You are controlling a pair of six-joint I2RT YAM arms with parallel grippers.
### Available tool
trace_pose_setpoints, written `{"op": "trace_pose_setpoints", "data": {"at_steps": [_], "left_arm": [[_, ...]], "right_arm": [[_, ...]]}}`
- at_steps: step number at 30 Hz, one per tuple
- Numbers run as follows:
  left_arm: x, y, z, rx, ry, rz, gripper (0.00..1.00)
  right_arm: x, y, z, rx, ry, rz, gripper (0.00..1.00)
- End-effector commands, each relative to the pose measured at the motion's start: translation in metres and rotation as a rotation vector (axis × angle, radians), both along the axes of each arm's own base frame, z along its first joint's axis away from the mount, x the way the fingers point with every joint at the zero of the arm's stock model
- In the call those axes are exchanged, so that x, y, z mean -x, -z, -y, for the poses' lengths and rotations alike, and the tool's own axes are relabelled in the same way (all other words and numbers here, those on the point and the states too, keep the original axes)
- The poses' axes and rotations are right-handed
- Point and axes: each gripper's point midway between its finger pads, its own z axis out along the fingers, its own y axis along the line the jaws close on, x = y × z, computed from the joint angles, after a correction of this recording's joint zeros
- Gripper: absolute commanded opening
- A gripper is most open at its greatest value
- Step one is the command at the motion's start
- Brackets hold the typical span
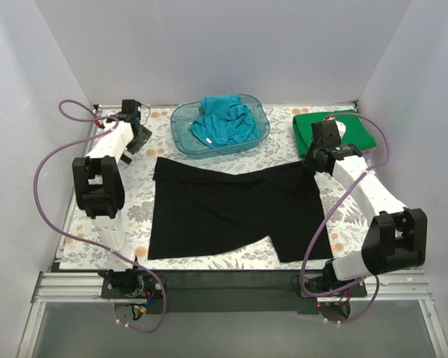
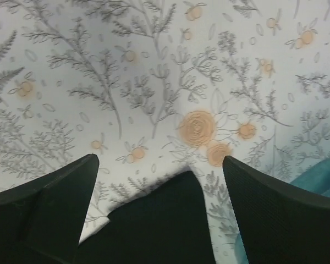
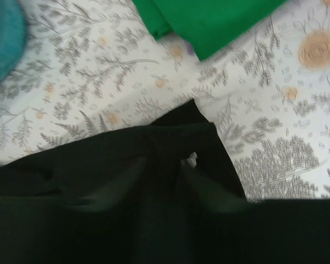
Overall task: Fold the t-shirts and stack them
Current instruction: Flatten the tshirt out
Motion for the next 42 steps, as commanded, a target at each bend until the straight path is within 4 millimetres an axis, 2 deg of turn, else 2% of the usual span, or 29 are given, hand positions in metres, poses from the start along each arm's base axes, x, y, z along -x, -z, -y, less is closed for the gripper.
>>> {"op": "trace_pose_setpoints", "data": {"at_steps": [1, 2, 3, 4, 5, 6, 7, 8, 9, 10, 11, 12, 13, 14, 15, 16, 18, 21, 22, 26, 30, 31, 32, 33, 34, 36, 37, 40, 42], "left_arm": [[0.001, -0.021, 0.008, 0.032, 0.053, -0.060, 0.97], [0.003, -0.033, 0.011, 0.044, 0.070, -0.026, 0.97], [0.007, -0.039, 0.013, 0.054, 0.080, -0.003, 0.97], [0.017, -0.032, 0.016, 0.064, 0.089, -0.004, 0.97], [0.026, -0.056, 0.021, 0.088, 0.100, 0.059, 0.98], [0.033, -0.062, 0.022, 0.100, 0.097, 0.087, 0.98], [0.056, -0.046, 0.026, 0.124, 0.094, 0.047, 0.98], [0.067, -0.051, 0.030, 0.143, 0.108, 0.070, 0.98], [0.080, -0.075, 0.037, 0.176, 0.131, 0.146, 0.98], [0.095, -0.074, 0.040, 0.195, 0.123, 0.161, 0.98], [0.119, -0.053, 0.043, 0.215, 0.119, 0.122, 0.98], [0.128, -0.068, 0.050, 0.237, 0.149, 0.206, 0.98], [0.138, -0.064, 0.056, 0.249, 0.176, 0.209, 0.98], [0.159, -0.041, 0.061, 0.273, 0.179, 0.157, 0.98], [0.166, -0.040, 0.067, 0.297, 0.198, 0.169, 0.98], [0.176, -0.042, 0.085, 0.342, 0.265, 0.190, 0.98], [0.198, -0.020, 0.100, 0.389, 0.303, 0.147, 0.98], [0.218, 0.001, 0.143, 0.478, 0.438, 0.123, 0.98], [0.221, 0.005, 0.151, 0.485, 0.463, 0.122, 0.98], [0.222, 0.035, 0.170, 0.516, 0.504, 0.043, 0.98], [0.200, 0.052, 0.159, 0.428, 0.465, 0.029, 0.98], [0.180, 0.056, 0.155, 0.390, 0.467, 0.028, 0.98], [0.180, 0.056, 0.155, 0.389, 0.467, 0.027, 0.98], [0.176, 0.072, 0.147, 0.383, 0.434, -0.024, 0.98], [0.173, 0.075, 0.147, 0.389, 0.439, -0.038, 0.98], [0.157, 0.082, 0.141, 0.374, 0.414, -0.045, 0.98], [0.157, 0.096, 0.139, 0.374, 0.398, -0.091, 0.98], [0.139, 0.106, 0.135, 0.393, 0.367, -0.117, 0.98], [0.124, 0.099, 0.130, 0.400, 0.354, -0.098, 0.98]], "right_arm": [[-0.037, -0.056, -0.015, -0.027, -0.106, 0.176, 0.56], [-0.037, -0.057, -0.012, -0.017, -0.102, 0.180, 0.94], [-0.034, -0.061, -0.008, -0.008, -0.095, 0.193, 0.98], [-0.031, -0.062, -0.002, 0.016, -0.082, 0.195, 0.98], [-0.027, -0.063, 0.001, 0.020, -0.073, 0.196, 0.98], [-0.015, -0.061, 0.003, 0.022, -0.075, 0.186, 0.98], [-0.007, -0.060, 0.002, 0.010, -0.079, 0.180, 0.98], [0.001, -0.058, 0.001, -0.003, -0.086, 0.174, 0.98], [0.014, -0.063, -0.001, -0.027, -0.101, 0.192, 0.98], [0.031, -0.043, -0.006, -0.066, -0.125, 0.147, 0.98], [0.044, -0.033, -0.009, -0.090, -0.135, 0.126, 0.98], [0.057, -0.036, -0.013, -0.124, -0.155, 0.150, 0.98], [0.078, -0.007, -0.019, -0.162, -0.189, 0.084, 0.98], [0.090, 0.000, -0.023, -0.196, -0.188, 0.073, 0.98], [0.100, -0.001, -0.026, -0.227, -0.201, 0.096, 0.98], [0.119, 0.022, -0.034, -0.274, -0.229, 0.038, 0.98], [0.133, 0.029, -0.044, -0.329, -0.264, 0.043, 0.98], [0.155, 0.057, -0.051, -0.357, -0.291, -0.023, 0.98], [0.153, 0.055, -0.053, -0.372, -0.293, -0.015, 0.98], [0.153, 0.081, -0.070, -0.417, -0.317, -0.059, 0.99], [0.138, 0.089, -0.075, -0.392, -0.316, -0.065, 0.98], [0.123, 0.089, -0.076, -0.375, -0.302, -0.046, 0.98], [0.124, 0.095, -0.076, -0.370, -0.298, -0.068, 0.98], [0.122, 0.097, -0.076, -0.366, -0.296, -0.075, 0.98], [0.115, 0.093, -0.077, -0.360, -0.295, -0.066, 0.98], [0.108, 0.094, -0.079, -0.351, -0.293, -0.066, 0.98], [0.101, 0.089, -0.080, -0.350, -0.294, -0.053, 0.98], [0.089, 0.087, -0.082, -0.335, -0.293, -0.047, 0.98], [0.077, 0.080, -0.084, -0.319, -0.300, -0.031, 0.98]]}}
